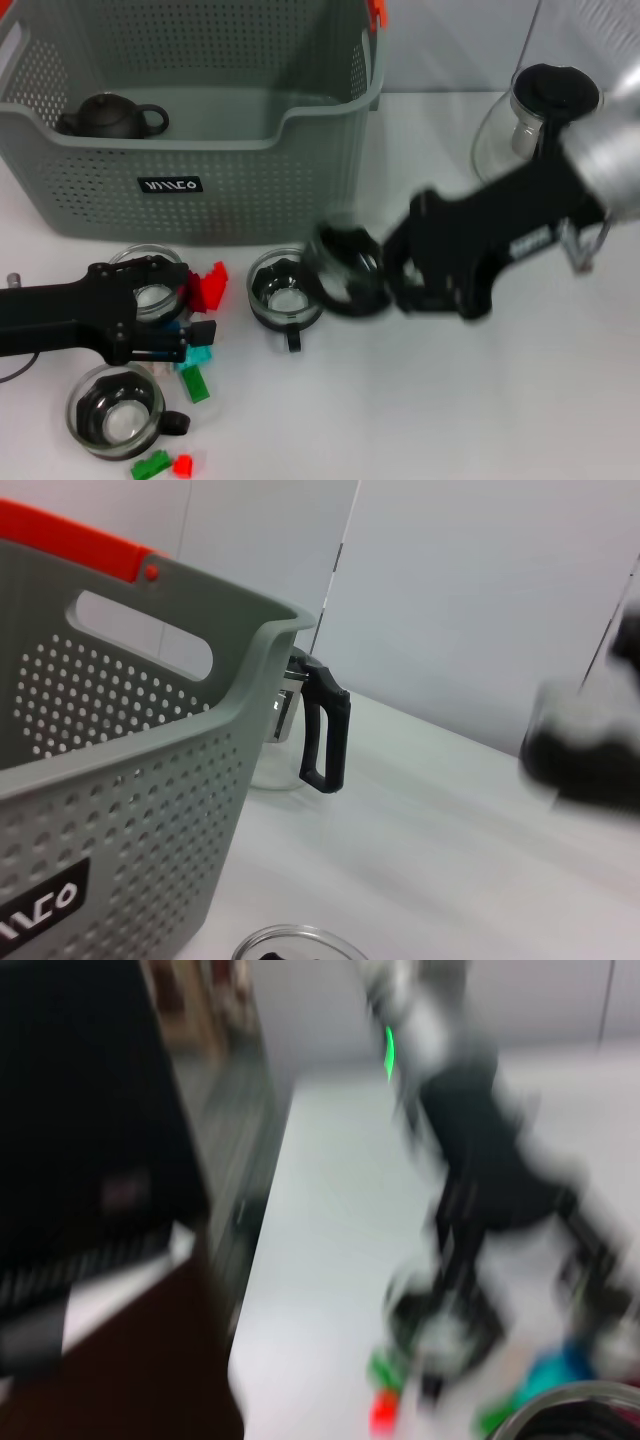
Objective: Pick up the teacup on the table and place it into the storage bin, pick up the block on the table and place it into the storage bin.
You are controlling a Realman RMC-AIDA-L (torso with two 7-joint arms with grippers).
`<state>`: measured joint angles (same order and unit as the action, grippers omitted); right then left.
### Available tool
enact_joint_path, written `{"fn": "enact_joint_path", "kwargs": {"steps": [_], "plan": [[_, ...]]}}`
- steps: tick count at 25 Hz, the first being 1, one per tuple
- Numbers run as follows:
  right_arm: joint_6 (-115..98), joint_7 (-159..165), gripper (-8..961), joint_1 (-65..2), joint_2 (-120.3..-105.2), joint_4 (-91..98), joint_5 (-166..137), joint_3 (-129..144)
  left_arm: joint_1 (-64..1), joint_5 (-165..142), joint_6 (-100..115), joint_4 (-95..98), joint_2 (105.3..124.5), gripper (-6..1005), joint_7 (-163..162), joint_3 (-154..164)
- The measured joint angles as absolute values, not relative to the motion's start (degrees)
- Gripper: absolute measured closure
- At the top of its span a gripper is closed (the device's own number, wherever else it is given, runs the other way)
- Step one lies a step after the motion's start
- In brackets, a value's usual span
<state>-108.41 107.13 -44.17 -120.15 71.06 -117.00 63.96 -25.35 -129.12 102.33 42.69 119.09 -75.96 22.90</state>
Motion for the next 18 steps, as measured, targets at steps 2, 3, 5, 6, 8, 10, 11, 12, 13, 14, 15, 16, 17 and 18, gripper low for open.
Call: {"fn": "enact_joint_path", "kwargs": {"steps": [2,3,5,6,8,10,11,12,13,14,15,16,17,18], "plan": [[-110.0,108.5,889,-46.6,-120.13,71.5,-114.1,59.4,-25.5,-129.1,102.3,42.6,119.09,50,-75.8,23.0],[-110.4,109.2,889,-48.0,-120.11,71.4,-113.0,57.4,-25.7,-129.1,102.4,42.6,119.09,50,-75.8,23.1],[-109.3,111.0,889,-51.5,-120.12,70.8,-112.0,54.3,-25.9,-129.2,102.4,42.5,119.09,50,-75.8,23.1],[-107.5,112.1,889,-53.2,-120.13,70.3,-112.0,53.3,-26.1,-129.2,102.4,42.5,119.07,50,-75.8,23.1],[-102.1,114.4,889,-56.4,-120.14,69.1,-113.0,52.9,-26.2,-129.1,102.4,42.5,119.04,50,-75.7,23.2],[-95.6,116.7,889,-59.8,-120.26,67.1,-115.8,53.8,-26.4,-129.1,102.5,42.4,119.01,50,-75.7,23.2],[-92.3,117.6,889,-61.3,-120.34,66.0,-117.7,54.5,-26.5,-129.1,102.5,42.4,119.0,50,-75.7,23.2],[-88.0,118.6,889,-63.2,-120.51,64.3,-120.3,55.6,-26.5,-129.2,102.5,42.4,119.0,50,-75.7,23.2],[-84.3,119.3,889,-64.4,-120.64,62.9,-122.4,56.8,-26.6,-129.3,102.6,42.3,119.0,50,-75.6,23.3],[-80.5,119.9,888,-65.6,-120.71,61.0,-124.1,58.2,-26.6,-129.3,102.6,42.3,119.0,50,-75.6,23.3],[-76.9,120.2,888,-66.9,-120.79,58.6,-125.4,59.9,-26.6,-129.3,102.6,42.3,119.0,49,-75.5,23.4],[-73.1,120.2,888,-68.0,-120.77,55.9,-126.3,61.4,-26.6,-129.3,102.6,42.3,119.0,49,-75.5,23.4],[-70.5,120.2,888,-68.8,-120.76,53.7,-126.8,62.4,-26.6,-129.3,102.6,42.3,119.0,49,-75.3,23.4],[-67.0,119.8,888,-69.8,-120.68,50.7,-127.2,63.6,-26.6,-129.4,102.6,42.3,119.0,49,-75.2,23.4]]}}
